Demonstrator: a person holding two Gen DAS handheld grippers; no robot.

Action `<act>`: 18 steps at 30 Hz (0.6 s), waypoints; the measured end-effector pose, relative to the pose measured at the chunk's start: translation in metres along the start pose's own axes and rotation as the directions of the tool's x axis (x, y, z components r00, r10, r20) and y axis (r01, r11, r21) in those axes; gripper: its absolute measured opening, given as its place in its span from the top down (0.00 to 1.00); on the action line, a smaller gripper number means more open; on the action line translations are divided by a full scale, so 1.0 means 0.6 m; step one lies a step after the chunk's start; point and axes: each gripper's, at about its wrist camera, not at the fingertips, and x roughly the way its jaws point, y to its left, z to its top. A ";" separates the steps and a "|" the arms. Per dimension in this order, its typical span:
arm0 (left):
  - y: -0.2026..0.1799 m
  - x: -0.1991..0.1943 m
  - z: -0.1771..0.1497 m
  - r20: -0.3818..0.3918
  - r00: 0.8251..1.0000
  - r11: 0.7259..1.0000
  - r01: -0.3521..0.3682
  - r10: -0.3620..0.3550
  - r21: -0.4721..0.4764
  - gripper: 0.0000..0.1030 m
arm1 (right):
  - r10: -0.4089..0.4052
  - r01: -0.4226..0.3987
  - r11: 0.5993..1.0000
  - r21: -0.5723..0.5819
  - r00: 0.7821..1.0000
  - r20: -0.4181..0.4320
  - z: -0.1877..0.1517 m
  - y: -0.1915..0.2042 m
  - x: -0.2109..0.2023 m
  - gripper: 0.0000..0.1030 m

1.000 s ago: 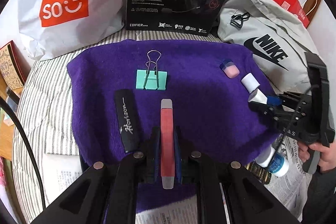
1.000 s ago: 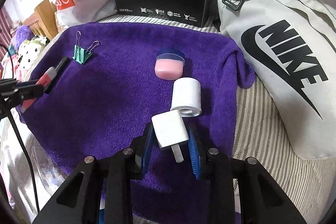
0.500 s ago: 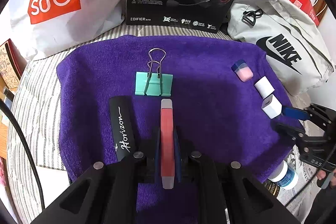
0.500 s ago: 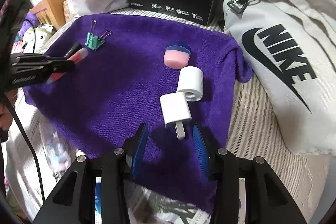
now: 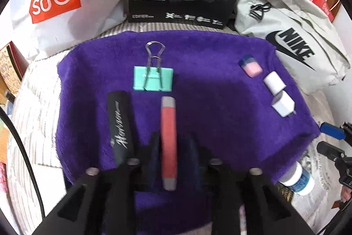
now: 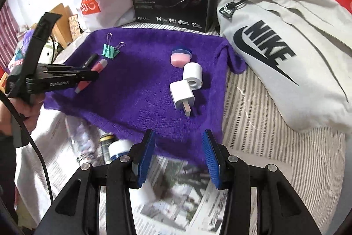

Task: Organize rigid objects
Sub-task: 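Grasp the watermelon candy bottle with left tool while right tool grasps the blue-white tub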

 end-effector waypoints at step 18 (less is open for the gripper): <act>-0.059 -0.128 -0.089 0.123 0.991 0.997 -0.053 0.047 0.049 0.18 | 0.028 -0.028 0.997 0.078 1.000 -0.003 -0.111 0.021 -0.082 0.55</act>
